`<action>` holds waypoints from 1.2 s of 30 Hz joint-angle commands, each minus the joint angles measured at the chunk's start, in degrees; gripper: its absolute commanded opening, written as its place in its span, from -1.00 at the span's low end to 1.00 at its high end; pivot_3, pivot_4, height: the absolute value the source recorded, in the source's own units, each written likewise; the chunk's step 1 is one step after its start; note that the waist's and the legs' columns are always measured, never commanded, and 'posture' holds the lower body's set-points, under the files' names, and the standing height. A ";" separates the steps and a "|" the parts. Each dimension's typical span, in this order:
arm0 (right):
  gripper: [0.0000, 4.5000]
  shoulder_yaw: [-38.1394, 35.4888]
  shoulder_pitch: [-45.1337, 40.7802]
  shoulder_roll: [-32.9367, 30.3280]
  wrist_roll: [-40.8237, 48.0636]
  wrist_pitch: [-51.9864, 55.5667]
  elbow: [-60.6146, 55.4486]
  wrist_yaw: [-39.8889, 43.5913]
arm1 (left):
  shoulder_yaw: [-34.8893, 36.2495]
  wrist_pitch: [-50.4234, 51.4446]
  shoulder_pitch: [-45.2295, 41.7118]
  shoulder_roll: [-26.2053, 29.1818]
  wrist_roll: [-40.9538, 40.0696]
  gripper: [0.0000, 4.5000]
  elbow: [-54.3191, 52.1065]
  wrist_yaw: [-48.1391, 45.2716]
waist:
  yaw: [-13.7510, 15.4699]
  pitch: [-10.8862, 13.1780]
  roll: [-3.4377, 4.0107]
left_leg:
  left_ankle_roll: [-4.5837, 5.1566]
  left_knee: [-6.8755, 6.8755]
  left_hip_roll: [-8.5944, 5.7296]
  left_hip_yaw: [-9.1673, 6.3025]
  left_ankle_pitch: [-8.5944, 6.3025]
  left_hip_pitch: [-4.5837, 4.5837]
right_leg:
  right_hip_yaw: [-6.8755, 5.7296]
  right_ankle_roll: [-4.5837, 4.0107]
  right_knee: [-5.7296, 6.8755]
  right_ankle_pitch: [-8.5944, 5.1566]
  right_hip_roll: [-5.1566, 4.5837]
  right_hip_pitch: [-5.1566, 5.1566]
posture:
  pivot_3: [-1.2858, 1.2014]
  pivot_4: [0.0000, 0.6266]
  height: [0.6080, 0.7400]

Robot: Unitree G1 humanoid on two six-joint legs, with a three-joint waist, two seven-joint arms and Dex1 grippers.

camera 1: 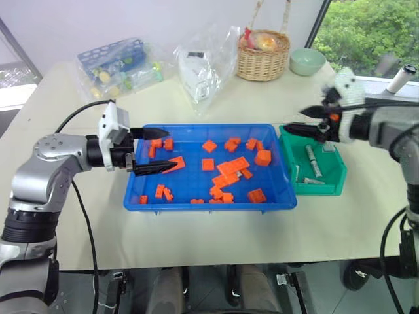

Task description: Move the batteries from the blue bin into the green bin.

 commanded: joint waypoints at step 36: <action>-0.30 18.25 -11.81 21.88 -24.18 -37.33 43.94 28.40 | 9.34 2.73 8.69 4.73 -3.05 1.00 -11.76 6.32 | 0.14 0.03 0.00 | -0.08 0.05 0.00 0.03 0.05 0.00 | -0.02 0.02 0.17 0.02 0.00 -0.01 | 0.03 -0.52 0.94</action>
